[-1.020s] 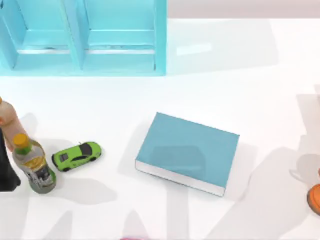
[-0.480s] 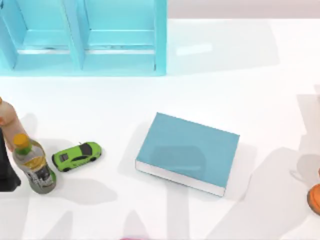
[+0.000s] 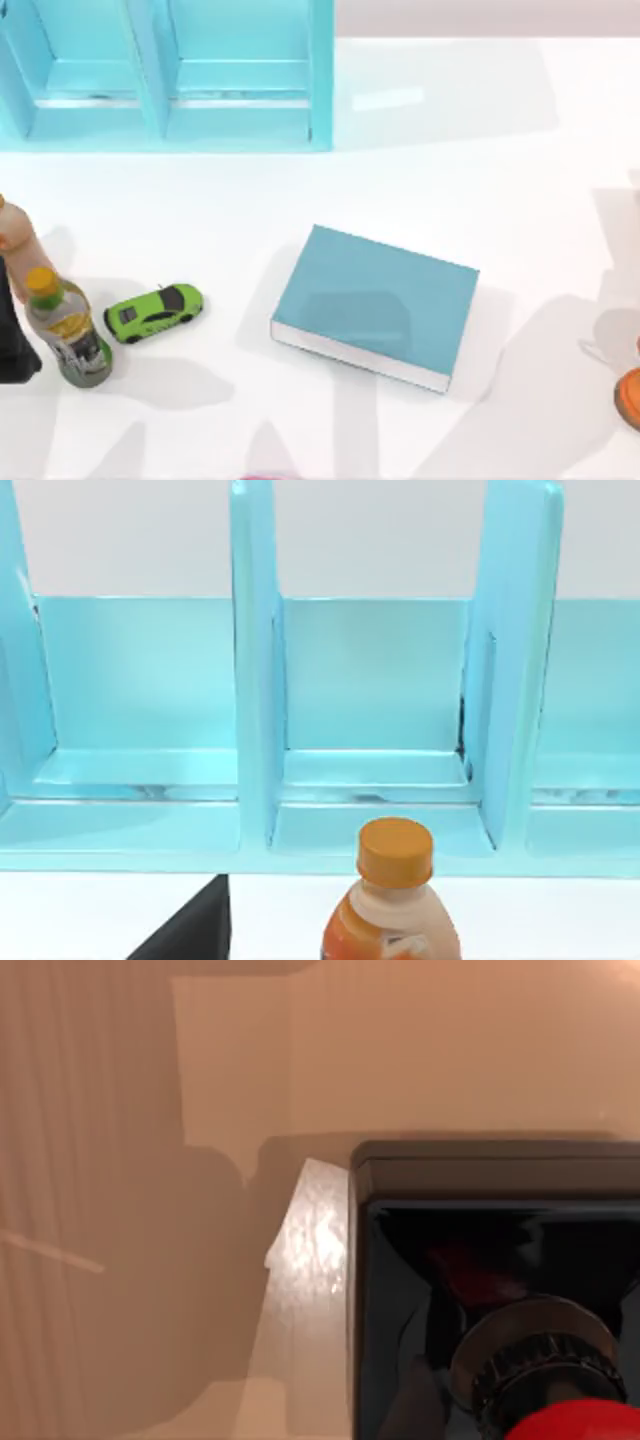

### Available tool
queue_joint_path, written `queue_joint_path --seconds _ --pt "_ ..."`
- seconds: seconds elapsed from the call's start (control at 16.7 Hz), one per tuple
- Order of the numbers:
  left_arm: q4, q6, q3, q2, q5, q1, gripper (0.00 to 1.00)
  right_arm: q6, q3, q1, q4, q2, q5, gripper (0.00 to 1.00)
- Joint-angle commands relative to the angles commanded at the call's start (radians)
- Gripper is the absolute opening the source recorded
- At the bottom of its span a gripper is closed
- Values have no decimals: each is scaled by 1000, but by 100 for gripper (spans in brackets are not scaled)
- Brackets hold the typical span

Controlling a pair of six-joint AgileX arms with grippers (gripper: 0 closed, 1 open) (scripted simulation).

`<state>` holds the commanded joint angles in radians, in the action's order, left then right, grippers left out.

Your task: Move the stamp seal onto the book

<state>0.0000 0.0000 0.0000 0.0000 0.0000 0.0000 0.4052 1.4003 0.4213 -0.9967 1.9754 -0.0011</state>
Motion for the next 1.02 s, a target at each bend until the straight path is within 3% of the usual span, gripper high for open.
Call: queue_joint_path --seconds 0.6,1.02 --pt "0 0 0 0 0 0 100 -16 16 -11 -16 -5 0 0" --pt "0 0 0 0 0 0 100 -267 264 -258 -374 -82 -1 0"
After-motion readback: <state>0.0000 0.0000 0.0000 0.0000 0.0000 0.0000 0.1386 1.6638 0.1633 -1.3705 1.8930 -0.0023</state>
